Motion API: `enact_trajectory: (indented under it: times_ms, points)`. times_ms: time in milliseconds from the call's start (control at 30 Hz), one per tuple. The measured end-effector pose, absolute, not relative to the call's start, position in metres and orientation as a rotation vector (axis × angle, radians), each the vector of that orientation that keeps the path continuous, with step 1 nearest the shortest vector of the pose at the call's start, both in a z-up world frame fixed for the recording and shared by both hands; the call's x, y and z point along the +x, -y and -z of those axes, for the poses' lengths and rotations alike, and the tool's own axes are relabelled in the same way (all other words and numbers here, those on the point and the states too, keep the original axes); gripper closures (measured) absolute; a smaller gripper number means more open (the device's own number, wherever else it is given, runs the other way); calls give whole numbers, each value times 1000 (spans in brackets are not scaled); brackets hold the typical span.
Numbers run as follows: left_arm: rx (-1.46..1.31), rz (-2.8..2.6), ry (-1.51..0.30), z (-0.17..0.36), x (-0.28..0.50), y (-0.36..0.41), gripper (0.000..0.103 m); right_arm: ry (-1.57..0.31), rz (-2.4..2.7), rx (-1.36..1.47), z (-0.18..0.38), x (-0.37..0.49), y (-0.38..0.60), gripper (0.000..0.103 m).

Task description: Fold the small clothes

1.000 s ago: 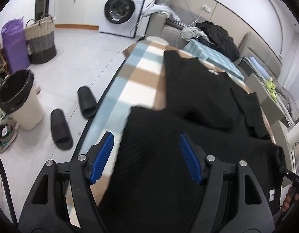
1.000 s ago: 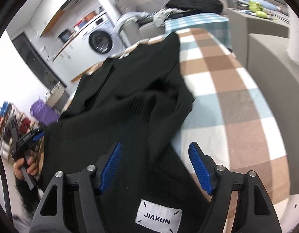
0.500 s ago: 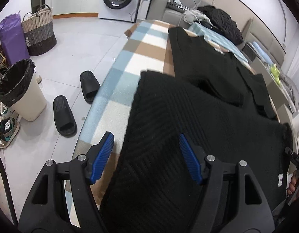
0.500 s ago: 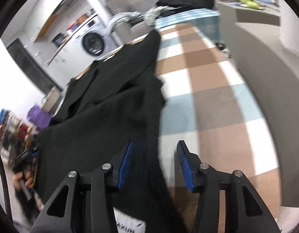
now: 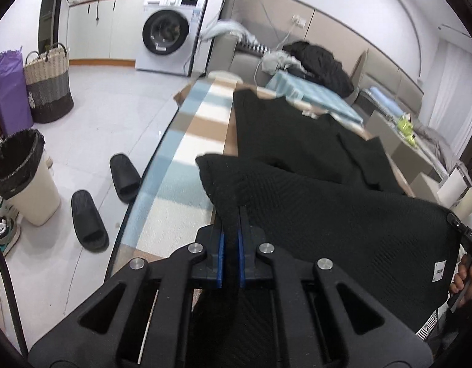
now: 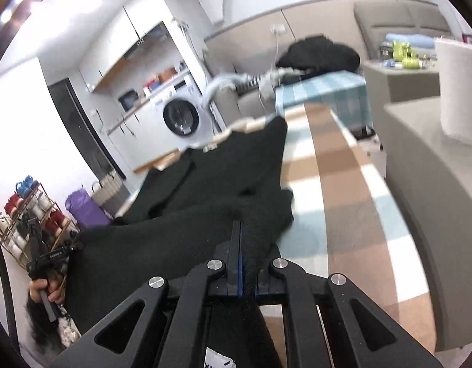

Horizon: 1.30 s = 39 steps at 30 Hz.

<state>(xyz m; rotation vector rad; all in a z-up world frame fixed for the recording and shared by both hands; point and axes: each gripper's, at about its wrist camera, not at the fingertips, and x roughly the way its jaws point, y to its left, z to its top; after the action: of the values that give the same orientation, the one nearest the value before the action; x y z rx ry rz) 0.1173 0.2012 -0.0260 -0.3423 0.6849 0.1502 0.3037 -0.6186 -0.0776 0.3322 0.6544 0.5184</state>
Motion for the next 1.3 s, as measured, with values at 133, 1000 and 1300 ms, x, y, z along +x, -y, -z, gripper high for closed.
enact_trajectory:
  times_ms: [133,1000,1300]
  points:
    - [-307,-140,-660,19,103,-193,99,-620,-539,310,69,295,622,99]
    - [-365,-195,-774,38,225,-238,95,-811,-361,393,87,413,594,95]
    - [-395,-175,-873,70,223,-242,43,-921,-345,371,114,397,620,42]
